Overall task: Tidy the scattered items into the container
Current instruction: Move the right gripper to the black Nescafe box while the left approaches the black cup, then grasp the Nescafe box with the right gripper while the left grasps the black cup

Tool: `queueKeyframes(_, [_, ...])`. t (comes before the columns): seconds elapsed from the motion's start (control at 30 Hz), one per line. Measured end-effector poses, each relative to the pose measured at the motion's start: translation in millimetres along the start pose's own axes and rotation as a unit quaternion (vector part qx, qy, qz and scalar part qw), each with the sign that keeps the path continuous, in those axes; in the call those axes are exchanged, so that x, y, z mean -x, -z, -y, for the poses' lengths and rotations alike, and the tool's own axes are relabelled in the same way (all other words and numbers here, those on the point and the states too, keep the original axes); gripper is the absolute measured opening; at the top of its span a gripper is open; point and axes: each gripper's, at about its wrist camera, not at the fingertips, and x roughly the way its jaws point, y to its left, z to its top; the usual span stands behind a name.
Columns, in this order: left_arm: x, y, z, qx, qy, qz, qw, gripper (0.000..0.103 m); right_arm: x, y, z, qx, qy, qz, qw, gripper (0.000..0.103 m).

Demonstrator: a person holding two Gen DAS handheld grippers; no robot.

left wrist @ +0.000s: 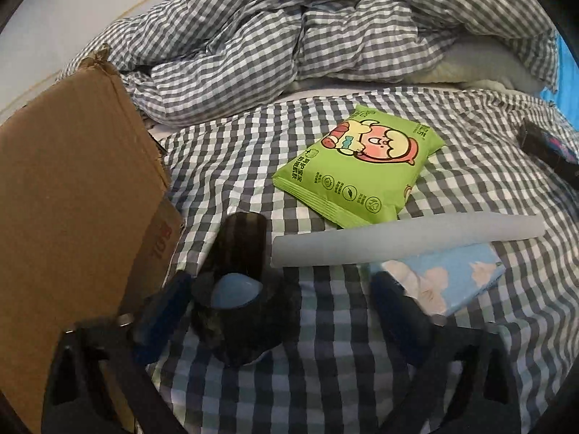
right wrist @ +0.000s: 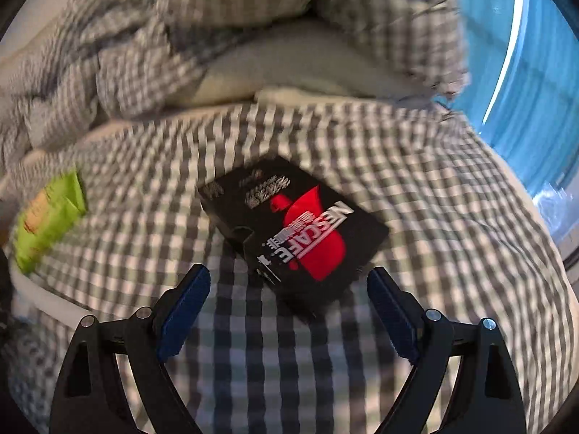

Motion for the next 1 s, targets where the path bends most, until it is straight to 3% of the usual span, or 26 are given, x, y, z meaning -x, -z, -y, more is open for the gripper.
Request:
queueKeyframes(0.03, [0.0,0.3,-1.9,-0.001,-0.012,-0.005,0.9999,0.06,-1.8,-0.1,-1.3,0.01,0.007,0.0,1.0,0.089])
queueKeyframes(0.2, [3.7,-1.1,-13.1,0.022,0.017,-0.015,0.9995,0.06,8.6,-2.8,0.6,0.039,0.015,0.004,0.999,0.089])
queueKeyframes(0.3, [9.3,-2.5,-12.6,0.036,0.025,-0.018,0.9989,0.059,15.9,-7.0,-9.9,0.097,0.053,0.009,0.994,0.089])
queueKeyframes(0.47, [29.4,-14.1,-7.8,0.037,0.04,-0.001,0.9985,0.06,12.5,-9.6,-39.2,0.208,0.112,0.025,0.971,0.089])
queueKeyframes(0.67, [44.4,-22.0,-14.2,0.039,0.053,0.012,0.9977,0.06,-30.9,-2.9,-75.7,0.302,0.205,0.029,0.931,0.088])
queueKeyframes(0.8, [44.5,-20.6,-20.0,0.044,0.057,0.007,0.9974,0.06,-42.0,-15.1,-67.7,0.253,0.212,0.04,0.943,0.087])
queueKeyframes(0.87, [44.6,-19.6,-20.6,0.044,0.059,0.003,0.9973,0.06,-46.4,-19.2,-64.5,0.236,0.198,0.032,0.951,0.071])
queueKeyframes(0.9, [45.0,-19.2,-20.2,0.044,0.058,0.003,0.9973,0.06,-47.3,-20.3,-65.7,0.232,0.191,0.029,0.953,0.054])
queueKeyframes(0.93, [45.6,-19.0,-19.4,0.044,0.06,0.004,0.9972,0.06,-45.9,-20.4,-68.2,0.235,0.201,0.033,0.95,0.043])
queueKeyframes(1.0, [48.8,-19.4,-18.1,0.043,0.063,0.007,0.997,0.06,-37.2,-18.3,-74.1,0.247,0.232,0.052,0.939,0.036])
